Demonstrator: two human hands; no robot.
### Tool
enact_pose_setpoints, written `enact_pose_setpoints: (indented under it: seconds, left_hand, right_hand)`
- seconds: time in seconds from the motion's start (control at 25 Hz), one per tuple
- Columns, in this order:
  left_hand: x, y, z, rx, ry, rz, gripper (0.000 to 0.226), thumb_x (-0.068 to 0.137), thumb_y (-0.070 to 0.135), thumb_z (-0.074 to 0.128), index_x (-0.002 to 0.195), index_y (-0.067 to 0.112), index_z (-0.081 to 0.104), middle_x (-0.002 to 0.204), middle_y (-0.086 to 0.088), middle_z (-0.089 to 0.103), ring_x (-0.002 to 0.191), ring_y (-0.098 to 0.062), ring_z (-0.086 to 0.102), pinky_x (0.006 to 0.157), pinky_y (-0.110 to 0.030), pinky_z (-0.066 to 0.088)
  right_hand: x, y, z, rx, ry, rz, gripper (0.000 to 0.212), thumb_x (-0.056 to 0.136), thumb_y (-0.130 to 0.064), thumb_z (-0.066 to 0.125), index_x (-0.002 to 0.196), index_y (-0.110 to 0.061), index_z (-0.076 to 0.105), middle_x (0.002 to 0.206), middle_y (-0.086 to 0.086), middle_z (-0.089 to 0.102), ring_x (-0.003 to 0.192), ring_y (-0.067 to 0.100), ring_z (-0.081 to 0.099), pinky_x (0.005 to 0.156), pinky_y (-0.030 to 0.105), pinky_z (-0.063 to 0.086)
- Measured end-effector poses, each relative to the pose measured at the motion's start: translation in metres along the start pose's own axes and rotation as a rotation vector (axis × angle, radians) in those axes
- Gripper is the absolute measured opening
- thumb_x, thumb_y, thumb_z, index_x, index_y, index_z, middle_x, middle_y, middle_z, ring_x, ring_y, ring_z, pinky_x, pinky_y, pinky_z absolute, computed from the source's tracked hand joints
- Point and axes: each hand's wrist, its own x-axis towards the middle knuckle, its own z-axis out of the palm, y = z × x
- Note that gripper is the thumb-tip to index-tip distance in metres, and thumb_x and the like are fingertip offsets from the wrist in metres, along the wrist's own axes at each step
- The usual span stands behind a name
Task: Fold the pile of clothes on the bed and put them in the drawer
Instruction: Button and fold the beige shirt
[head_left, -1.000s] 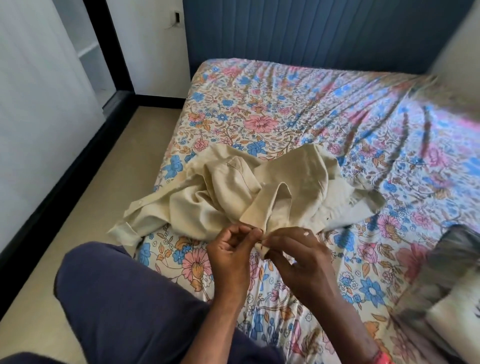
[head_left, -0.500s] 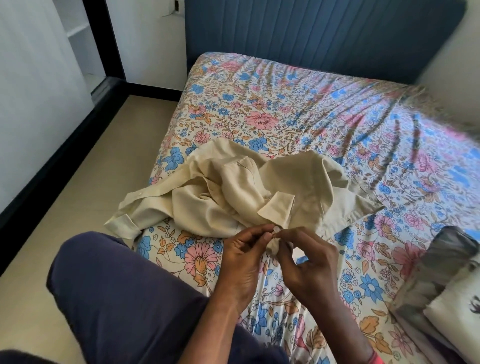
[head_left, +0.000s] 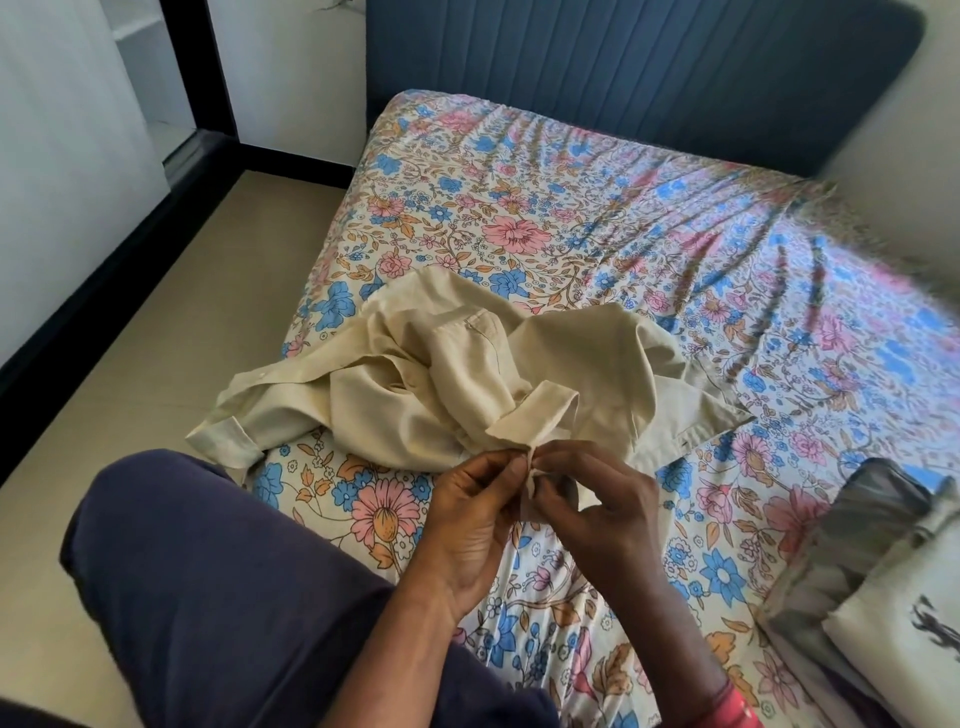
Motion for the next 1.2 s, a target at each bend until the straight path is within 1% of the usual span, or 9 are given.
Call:
enact_pose_setpoints:
  seconds: [0.16,0.24,0.32,0.4,0.6,0.76,0.92,1.04,1.2]
  left_hand:
    - [-0.002,-0.003,-0.005,0.553,0.091,0.311,0.008,0.095,0.009,0.067,0.092,0.008,0.074,0.086,-0.007,0.075,0.082,-0.018,0.071,0.072,-0.026,0.058]
    - [-0.002,-0.002,-0.004,0.689,0.132,0.437,0.007,0.095,0.008,0.068,0.092,0.010,0.074,0.085,-0.005,0.076,0.082,-0.019,0.073,0.074,-0.027,0.059]
    - [-0.003,0.002,-0.005,0.708,0.144,0.499,0.004,0.090,0.008,0.073,0.090,0.011,0.077,0.083,-0.004,0.076,0.080,-0.021,0.073,0.075,-0.028,0.060]
    - [-0.003,0.002,-0.006,0.732,0.131,0.521,0.002,0.088,0.008,0.076,0.088,0.010,0.077,0.081,-0.005,0.076,0.078,-0.022,0.073,0.073,-0.030,0.060]
    - [0.000,-0.002,-0.006,0.518,0.197,0.373,0.005,0.091,0.008,0.072,0.088,0.005,0.075,0.081,-0.013,0.074,0.077,-0.022,0.070,0.073,-0.030,0.059]
    - [0.003,-0.002,-0.008,0.458,0.194,0.336,0.008,0.093,0.008,0.070,0.086,0.008,0.075,0.081,-0.014,0.073,0.079,-0.023,0.069,0.074,-0.036,0.058]
    - [0.001,-0.004,-0.008,0.543,0.205,0.309,0.010,0.095,0.010,0.069,0.086,0.008,0.074,0.082,-0.011,0.075,0.080,-0.022,0.072,0.076,-0.034,0.059]
    - [0.001,-0.005,-0.010,0.683,0.184,0.372,0.013,0.096,0.013,0.068,0.086,0.013,0.074,0.081,-0.006,0.075,0.080,-0.021,0.072,0.074,-0.031,0.059]
    - [0.000,-0.004,-0.011,0.780,0.166,0.423,0.010,0.098,0.014,0.066,0.093,0.013,0.075,0.085,-0.002,0.075,0.086,-0.020,0.072,0.079,-0.036,0.061]
  right_hand:
    - [-0.009,-0.001,0.002,-0.030,-0.037,-0.019,0.014,0.080,-0.001,0.079,0.089,-0.011,0.077,0.101,-0.007,0.071,0.089,0.008,0.068,0.071,0.028,0.055]
    - [-0.008,-0.004,0.001,-0.034,-0.100,-0.104,0.012,0.083,-0.003,0.075,0.091,-0.011,0.075,0.107,-0.005,0.069,0.091,0.012,0.067,0.071,0.031,0.055]
    - [-0.005,-0.007,0.000,-0.079,-0.136,-0.150,0.011,0.084,-0.001,0.073,0.092,-0.010,0.074,0.108,-0.004,0.070,0.096,0.016,0.067,0.072,0.035,0.055]
    - [-0.002,-0.008,0.001,-0.109,-0.099,-0.108,0.014,0.083,0.001,0.078,0.091,-0.010,0.074,0.105,-0.004,0.072,0.093,0.013,0.067,0.071,0.033,0.056]
    - [0.001,-0.006,0.008,-0.091,-0.060,-0.034,0.008,0.083,-0.003,0.080,0.087,-0.010,0.078,0.100,-0.004,0.072,0.086,0.001,0.067,0.074,0.009,0.049]
    - [0.002,-0.003,0.013,-0.115,-0.049,-0.025,0.003,0.083,-0.008,0.079,0.086,-0.009,0.078,0.097,-0.003,0.073,0.084,0.001,0.067,0.075,0.008,0.049]
    - [-0.002,0.002,0.015,-0.154,-0.027,-0.008,0.005,0.081,-0.010,0.080,0.084,-0.010,0.077,0.095,-0.004,0.073,0.082,0.003,0.068,0.073,0.010,0.051]
    - [-0.005,0.004,0.016,-0.191,-0.028,-0.009,0.010,0.084,-0.013,0.077,0.094,-0.012,0.077,0.096,-0.004,0.073,0.080,0.007,0.068,0.070,0.020,0.054]
    - [-0.002,0.007,0.016,-0.215,-0.087,-0.050,0.017,0.091,-0.018,0.072,0.105,-0.012,0.079,0.102,-0.002,0.072,0.081,0.005,0.067,0.072,0.013,0.052]
